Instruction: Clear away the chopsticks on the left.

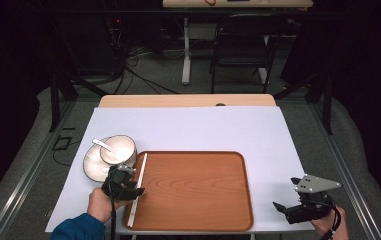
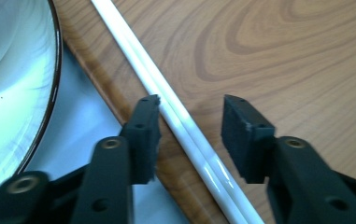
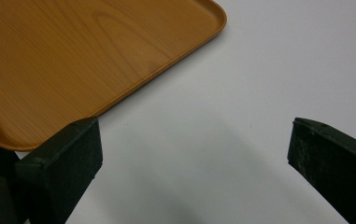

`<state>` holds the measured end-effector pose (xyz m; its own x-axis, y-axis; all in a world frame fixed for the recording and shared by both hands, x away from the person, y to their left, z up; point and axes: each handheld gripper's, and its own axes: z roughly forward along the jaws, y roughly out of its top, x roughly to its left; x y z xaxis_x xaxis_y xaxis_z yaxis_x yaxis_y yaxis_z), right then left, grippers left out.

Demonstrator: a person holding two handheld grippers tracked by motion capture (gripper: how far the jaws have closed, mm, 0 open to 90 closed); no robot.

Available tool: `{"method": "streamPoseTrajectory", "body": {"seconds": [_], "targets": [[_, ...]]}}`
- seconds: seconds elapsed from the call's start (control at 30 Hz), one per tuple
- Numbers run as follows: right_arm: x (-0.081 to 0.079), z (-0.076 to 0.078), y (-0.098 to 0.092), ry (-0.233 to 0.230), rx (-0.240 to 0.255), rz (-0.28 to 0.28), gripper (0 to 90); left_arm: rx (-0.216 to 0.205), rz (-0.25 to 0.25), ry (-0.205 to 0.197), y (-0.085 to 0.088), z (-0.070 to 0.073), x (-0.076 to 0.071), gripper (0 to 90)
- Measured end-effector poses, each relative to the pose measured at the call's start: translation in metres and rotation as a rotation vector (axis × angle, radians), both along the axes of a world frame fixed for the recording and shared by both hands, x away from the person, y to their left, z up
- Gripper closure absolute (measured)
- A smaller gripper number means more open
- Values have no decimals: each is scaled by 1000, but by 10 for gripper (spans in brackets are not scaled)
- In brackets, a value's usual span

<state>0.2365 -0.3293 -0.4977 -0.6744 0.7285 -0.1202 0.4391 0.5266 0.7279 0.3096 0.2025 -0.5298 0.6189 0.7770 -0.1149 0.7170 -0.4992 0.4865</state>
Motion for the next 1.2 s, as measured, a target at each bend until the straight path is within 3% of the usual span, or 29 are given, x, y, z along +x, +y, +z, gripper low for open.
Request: {"method": "streamPoseTrajectory", "body": {"seconds": [0.23,0.43,1.0,1.2], "targets": [[0,0,0,1,0,1,25,-20,-20,-19,5,7,-7,353],[1,0,1,3,0,2,25,-34,-27,-56,10,15,-12,257],[-2,-1,-3,10,43,-9,0,-39,-52,-142,16,34,-13,147],[-3,-1,-4,1,41,-6,0,-54,-15,-207,19,44,-15,116]]}}
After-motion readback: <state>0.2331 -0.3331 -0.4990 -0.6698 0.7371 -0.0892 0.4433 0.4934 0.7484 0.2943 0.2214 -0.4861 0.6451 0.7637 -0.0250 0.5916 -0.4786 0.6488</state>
